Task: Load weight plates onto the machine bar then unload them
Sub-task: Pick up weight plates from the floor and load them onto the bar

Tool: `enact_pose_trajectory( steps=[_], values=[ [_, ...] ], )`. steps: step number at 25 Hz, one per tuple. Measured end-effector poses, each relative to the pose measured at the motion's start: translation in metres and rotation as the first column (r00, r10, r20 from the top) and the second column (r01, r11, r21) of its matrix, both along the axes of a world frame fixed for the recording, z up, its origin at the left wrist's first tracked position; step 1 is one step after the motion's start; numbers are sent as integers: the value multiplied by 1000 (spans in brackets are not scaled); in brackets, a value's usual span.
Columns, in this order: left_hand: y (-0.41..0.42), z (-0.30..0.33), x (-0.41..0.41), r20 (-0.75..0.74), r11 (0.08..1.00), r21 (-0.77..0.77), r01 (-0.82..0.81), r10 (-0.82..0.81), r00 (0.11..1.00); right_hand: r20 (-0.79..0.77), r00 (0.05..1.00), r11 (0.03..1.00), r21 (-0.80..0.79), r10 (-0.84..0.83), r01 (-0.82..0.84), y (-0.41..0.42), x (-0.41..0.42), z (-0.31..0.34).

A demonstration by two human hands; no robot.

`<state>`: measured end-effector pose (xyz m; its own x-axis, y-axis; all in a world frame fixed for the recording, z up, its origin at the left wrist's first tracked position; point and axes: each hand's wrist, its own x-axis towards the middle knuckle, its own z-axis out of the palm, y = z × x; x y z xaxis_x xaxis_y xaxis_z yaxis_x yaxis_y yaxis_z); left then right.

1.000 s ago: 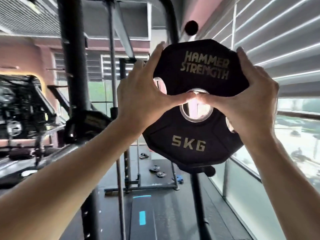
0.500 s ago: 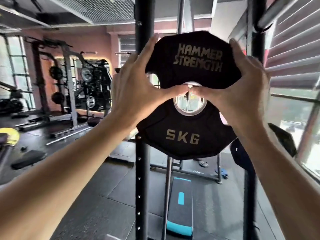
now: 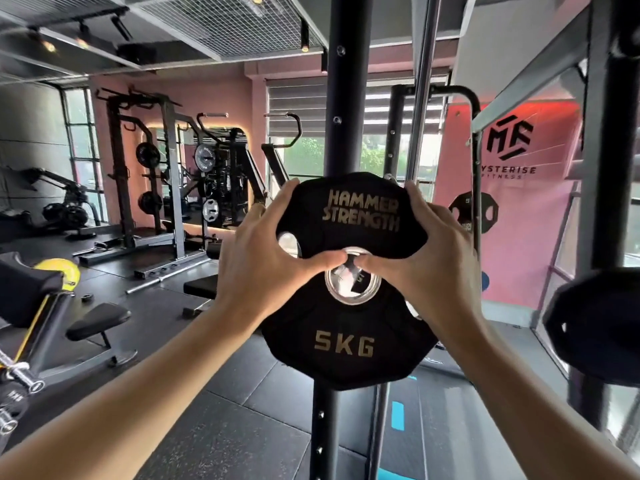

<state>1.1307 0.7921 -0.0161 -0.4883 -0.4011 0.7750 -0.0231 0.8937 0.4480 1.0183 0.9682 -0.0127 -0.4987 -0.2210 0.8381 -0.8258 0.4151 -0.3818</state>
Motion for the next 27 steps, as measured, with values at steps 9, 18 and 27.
enact_pose_trajectory(
  steps=[9, 18, 27],
  values=[
    [-53, -39, -34, 19, 988, 56, 141, -142, 990, 86, 994, 997, -25, 69, -67, -27, -20, -37],
    [-70, -50, -49, -71, 962, 17, 274, -272, 960, -44, 998, 999, -7, -50, 50, -33, -11, -44],
    [-82, -21, -112, 247, 874, -302, 381, -314, 916, 55, 990, 935, 338, -132, 105, -36, -61, -45]
  ],
)
